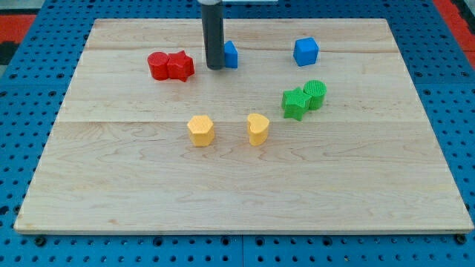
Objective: Place triangle to the top left of blue cube
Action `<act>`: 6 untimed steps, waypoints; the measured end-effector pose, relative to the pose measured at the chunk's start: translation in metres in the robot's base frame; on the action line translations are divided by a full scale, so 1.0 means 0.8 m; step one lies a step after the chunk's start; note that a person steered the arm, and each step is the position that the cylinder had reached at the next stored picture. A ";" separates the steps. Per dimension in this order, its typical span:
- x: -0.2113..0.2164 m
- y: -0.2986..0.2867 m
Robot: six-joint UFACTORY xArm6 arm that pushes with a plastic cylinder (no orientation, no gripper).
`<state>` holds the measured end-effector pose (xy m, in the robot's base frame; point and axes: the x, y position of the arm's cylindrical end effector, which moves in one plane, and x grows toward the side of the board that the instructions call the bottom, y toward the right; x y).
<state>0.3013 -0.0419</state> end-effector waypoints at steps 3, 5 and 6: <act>-0.042 0.054; -0.094 0.072; -0.113 0.118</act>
